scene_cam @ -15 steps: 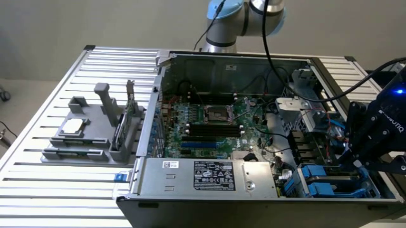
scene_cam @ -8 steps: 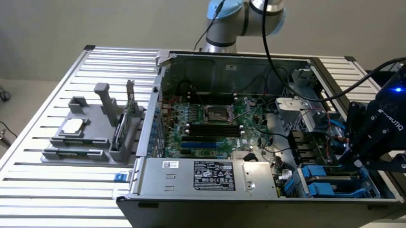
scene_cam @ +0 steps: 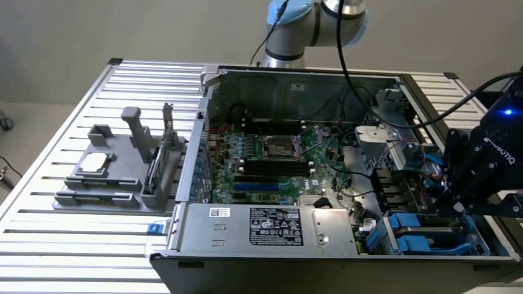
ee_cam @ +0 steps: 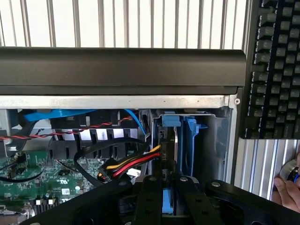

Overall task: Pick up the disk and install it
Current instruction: 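Insert the first disk wire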

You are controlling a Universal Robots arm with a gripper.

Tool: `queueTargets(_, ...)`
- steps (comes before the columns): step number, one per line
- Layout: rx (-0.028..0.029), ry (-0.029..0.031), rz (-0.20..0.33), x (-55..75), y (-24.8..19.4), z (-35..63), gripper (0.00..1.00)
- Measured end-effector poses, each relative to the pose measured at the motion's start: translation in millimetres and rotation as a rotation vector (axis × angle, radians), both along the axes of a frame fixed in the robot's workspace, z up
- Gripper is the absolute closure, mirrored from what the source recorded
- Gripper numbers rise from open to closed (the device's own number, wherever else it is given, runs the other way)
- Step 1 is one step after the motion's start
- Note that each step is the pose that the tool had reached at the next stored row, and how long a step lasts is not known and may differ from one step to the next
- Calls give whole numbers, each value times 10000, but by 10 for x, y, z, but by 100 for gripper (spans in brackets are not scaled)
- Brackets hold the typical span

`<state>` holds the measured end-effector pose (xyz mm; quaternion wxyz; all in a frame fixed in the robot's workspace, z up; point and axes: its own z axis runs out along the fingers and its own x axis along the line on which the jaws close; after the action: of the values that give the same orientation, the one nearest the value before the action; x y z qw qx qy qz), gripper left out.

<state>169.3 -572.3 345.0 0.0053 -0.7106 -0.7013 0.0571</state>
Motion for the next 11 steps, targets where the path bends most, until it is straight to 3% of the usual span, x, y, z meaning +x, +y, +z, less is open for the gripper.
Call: queueTargets(11,-264,0,-18,3,42,-39,84)
